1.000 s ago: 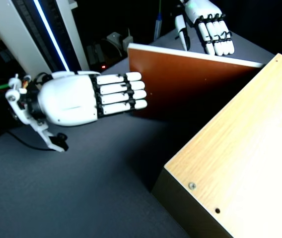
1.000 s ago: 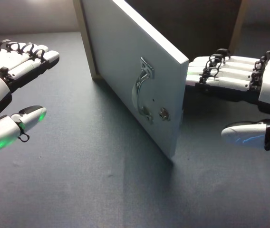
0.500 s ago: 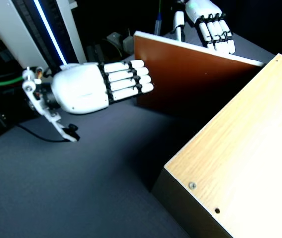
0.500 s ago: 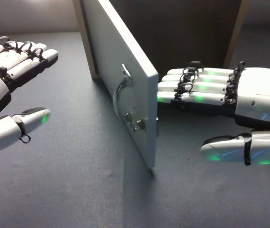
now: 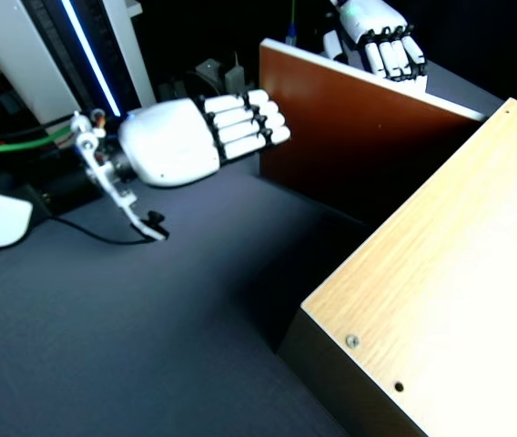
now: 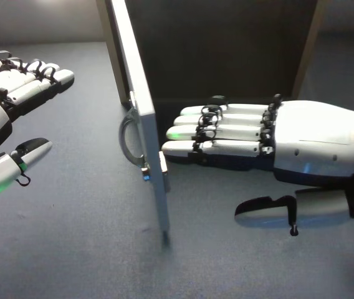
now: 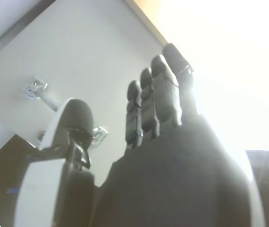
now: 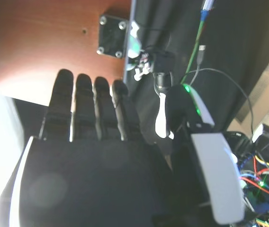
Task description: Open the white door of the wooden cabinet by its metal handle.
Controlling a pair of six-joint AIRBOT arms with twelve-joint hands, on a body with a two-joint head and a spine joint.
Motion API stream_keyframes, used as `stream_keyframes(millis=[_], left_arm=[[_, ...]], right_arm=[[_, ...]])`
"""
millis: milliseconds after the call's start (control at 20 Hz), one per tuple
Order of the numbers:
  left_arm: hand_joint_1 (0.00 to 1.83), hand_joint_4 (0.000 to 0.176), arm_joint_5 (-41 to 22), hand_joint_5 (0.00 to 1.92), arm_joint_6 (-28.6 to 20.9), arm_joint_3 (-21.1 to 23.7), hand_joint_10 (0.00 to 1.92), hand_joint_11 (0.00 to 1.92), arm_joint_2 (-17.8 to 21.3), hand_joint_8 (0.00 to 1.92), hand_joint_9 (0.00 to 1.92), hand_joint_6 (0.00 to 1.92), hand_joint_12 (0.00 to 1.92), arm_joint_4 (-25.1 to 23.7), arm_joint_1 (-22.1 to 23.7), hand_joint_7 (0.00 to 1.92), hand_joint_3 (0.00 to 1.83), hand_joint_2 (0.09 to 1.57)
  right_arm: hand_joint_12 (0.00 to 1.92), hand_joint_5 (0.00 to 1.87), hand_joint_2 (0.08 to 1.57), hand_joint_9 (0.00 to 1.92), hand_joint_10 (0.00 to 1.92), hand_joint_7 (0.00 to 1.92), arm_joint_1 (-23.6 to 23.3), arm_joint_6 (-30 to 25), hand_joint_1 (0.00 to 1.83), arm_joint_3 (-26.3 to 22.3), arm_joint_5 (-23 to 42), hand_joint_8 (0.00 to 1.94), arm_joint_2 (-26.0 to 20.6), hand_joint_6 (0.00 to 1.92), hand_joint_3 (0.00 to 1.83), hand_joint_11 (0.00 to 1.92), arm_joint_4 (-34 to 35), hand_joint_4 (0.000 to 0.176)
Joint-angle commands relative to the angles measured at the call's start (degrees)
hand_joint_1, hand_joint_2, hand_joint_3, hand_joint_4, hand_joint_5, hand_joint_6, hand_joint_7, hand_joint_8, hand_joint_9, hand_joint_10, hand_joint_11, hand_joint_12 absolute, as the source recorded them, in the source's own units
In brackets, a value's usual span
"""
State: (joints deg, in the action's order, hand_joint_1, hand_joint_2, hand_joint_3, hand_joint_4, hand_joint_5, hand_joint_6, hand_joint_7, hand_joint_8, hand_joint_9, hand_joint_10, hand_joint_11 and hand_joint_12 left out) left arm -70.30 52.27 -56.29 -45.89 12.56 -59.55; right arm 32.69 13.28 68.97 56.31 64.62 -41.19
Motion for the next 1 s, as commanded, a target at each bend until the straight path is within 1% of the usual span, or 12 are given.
stream_keyframes(millis=[0, 150, 200, 250, 350, 500, 550, 600, 700, 750, 900, 950], left_arm=[[0.79, 0.000, -7.40, 0.24, -0.04, 0.05, 0.01, 0.00, 0.45, 0.01, 0.24, 0.01, 0.79, 0.31, 0.44, 0.23, 0.00, 1.45], [0.74, 0.000, -7.34, 0.18, -0.04, 0.05, 0.00, 0.00, 0.39, 0.00, 0.18, 0.00, 0.74, 0.33, 0.45, 0.17, 0.00, 1.45], [0.72, 0.000, -7.35, 0.18, -0.04, 0.02, 0.00, 0.00, 0.33, 0.00, 0.18, 0.00, 0.72, 0.33, 0.48, 0.17, 0.00, 1.45], [0.66, 0.000, -7.35, 0.18, -0.04, -0.03, 0.01, 0.00, 0.25, 0.00, 0.19, 0.00, 0.73, 0.33, 0.54, 0.18, 0.00, 1.46], [0.62, 0.000, -7.29, 0.18, -0.04, -0.15, 0.00, 0.00, 0.13, 0.00, 0.20, 0.00, 0.76, 0.33, 0.62, 0.18, 0.00, 1.47], [0.60, 0.000, -7.07, 0.18, -0.04, -0.31, 0.00, 0.00, -0.10, 0.00, 0.20, 0.00, 0.76, 0.33, 0.71, 0.17, 0.00, 1.47], [0.58, 0.000, -6.97, 0.15, -0.04, -0.39, 0.00, 0.00, -0.19, 0.00, 0.17, 0.00, 0.65, 0.33, 0.72, 0.14, 0.00, 1.47], [0.57, 0.000, -6.88, 0.15, -0.04, -0.50, 0.00, 0.00, -0.30, 0.00, 0.17, 0.00, 0.64, 0.33, 0.75, 0.14, 0.00, 1.47], [0.55, 0.000, -6.85, 0.15, -0.04, -0.61, 0.00, 0.00, -0.37, 0.00, 0.17, 0.00, 0.63, 0.33, 0.84, 0.14, 0.00, 1.47], [0.51, 0.000, -6.84, 0.14, -0.03, -0.65, 0.00, 0.00, -0.41, 0.00, 0.15, 0.00, 0.58, 0.33, 0.88, 0.13, 0.00, 1.47], [0.55, 0.000, -6.74, 0.14, -0.03, -0.80, 0.00, 0.00, -0.60, 0.00, 0.14, 0.00, 0.50, 0.27, 0.99, 0.12, 0.00, 1.46], [0.56, 0.000, -6.71, 0.13, -0.02, -0.88, 0.00, 0.00, -0.67, 0.00, 0.14, 0.00, 0.48, 0.27, 1.02, 0.12, 0.00, 1.46]], right_arm=[[0.00, 0.10, 1.38, 0.00, 0.00, 0.06, -1.07, -0.32, 0.56, 0.03, 6.31, 0.02, 0.34, 0.02, 0.00, 0.00, 3.38, 0.000], [0.00, 0.02, 1.41, 0.00, 0.00, 0.02, -1.87, -0.32, 0.48, 0.28, 6.30, 0.00, 1.71, 0.00, 0.00, 0.00, 2.86, 0.000], [0.00, 0.00, 1.37, 0.00, 0.00, 0.03, -2.18, -0.32, 0.58, 0.40, 6.30, 0.01, 2.20, 0.00, 0.00, 0.00, 2.84, 0.000], [0.00, 0.00, 1.36, 0.00, 0.00, 0.01, -2.73, -0.32, 0.57, 0.64, 6.30, 0.00, 2.90, 0.00, 0.00, 0.00, 2.83, 0.000], [0.00, 0.00, 1.33, 0.00, 0.00, 0.00, -3.46, -0.32, 0.64, 1.05, 6.31, 0.00, 3.96, 0.00, 0.00, 0.00, 2.66, 0.000], [0.00, 0.00, 1.44, 0.00, 0.00, 0.00, -4.40, -0.32, 0.50, 1.62, 6.32, 0.00, 5.40, 0.00, 0.02, 0.00, 2.51, 0.000], [0.00, 0.00, 1.46, 0.00, 0.00, 0.00, -4.69, -0.32, 0.40, 1.76, 6.32, 0.00, 5.79, 0.00, 0.01, 0.00, 2.49, 0.000], [0.00, 0.00, 1.45, 0.00, 0.00, 0.00, -5.05, -0.32, 0.38, 1.89, 6.32, 0.00, 6.21, 0.00, 0.01, 0.00, 2.35, 0.000], [0.00, 0.03, 1.42, 0.00, 0.00, 0.01, -5.69, -0.32, 0.45, 2.20, 6.32, 0.00, 7.24, 0.01, 0.00, 0.01, 1.97, 0.000], [0.00, 0.03, 1.43, 0.00, 0.00, 0.00, -5.86, -0.32, 0.44, 2.36, 6.32, 0.00, 7.76, 0.00, 0.00, 0.00, 1.88, 0.000], [0.00, 0.01, 1.41, 0.00, 0.00, 0.00, -6.02, -0.32, 0.46, 2.67, 6.32, 0.00, 8.58, 0.00, 0.00, 0.00, 1.87, 0.000], [0.00, 0.02, 1.37, 0.00, 0.00, 0.01, -6.11, -0.32, 0.55, 2.72, 6.31, 0.00, 8.76, 0.00, 0.00, 0.00, 1.88, 0.000]])
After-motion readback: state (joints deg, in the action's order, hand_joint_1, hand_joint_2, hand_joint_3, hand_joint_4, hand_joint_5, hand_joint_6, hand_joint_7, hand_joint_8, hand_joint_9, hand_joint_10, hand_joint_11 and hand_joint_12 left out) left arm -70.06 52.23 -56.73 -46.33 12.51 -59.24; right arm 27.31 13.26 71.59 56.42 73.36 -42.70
